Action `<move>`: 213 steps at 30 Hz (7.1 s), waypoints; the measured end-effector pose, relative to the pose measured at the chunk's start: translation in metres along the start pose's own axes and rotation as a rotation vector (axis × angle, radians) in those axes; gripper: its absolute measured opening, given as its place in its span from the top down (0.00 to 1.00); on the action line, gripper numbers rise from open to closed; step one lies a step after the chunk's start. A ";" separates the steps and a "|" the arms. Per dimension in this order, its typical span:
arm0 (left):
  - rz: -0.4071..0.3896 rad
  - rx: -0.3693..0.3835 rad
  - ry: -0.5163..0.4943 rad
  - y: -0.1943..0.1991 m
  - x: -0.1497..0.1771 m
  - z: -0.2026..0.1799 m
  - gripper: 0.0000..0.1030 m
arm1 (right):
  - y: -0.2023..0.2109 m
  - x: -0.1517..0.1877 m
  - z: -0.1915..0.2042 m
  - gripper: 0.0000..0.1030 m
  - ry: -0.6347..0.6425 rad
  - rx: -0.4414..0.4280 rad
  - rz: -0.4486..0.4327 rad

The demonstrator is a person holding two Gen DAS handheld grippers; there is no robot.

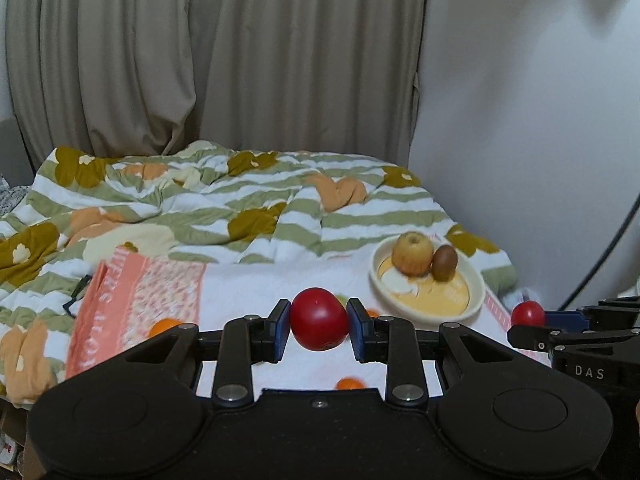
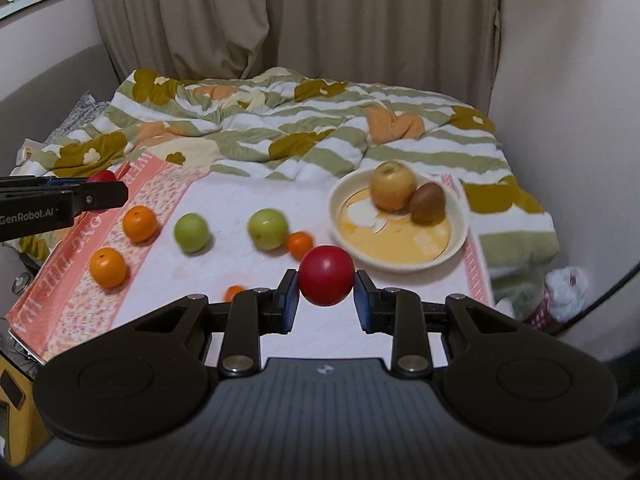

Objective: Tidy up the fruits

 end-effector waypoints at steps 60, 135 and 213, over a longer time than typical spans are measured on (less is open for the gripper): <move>0.234 0.098 -0.311 -0.260 0.012 -0.100 0.05 | -0.199 -0.023 -0.173 0.57 -0.122 0.080 0.210; -0.075 -0.375 0.052 0.057 0.015 0.032 0.04 | -0.029 -0.025 -0.042 0.00 0.058 -0.112 -0.004; 0.218 -0.106 -0.012 -0.037 0.123 0.158 0.37 | -0.149 0.075 0.125 0.51 -0.015 0.052 0.187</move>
Point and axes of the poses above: each gripper's, at about its wrist camera, not at the fingertips, and y roughly against the way its jaws point, z to its left, x to its underside, the point moved 3 cm from there along -y, roughly the way its jaws point, and after that the axes turned 12 degrees about -z, right-handed, at the moved point
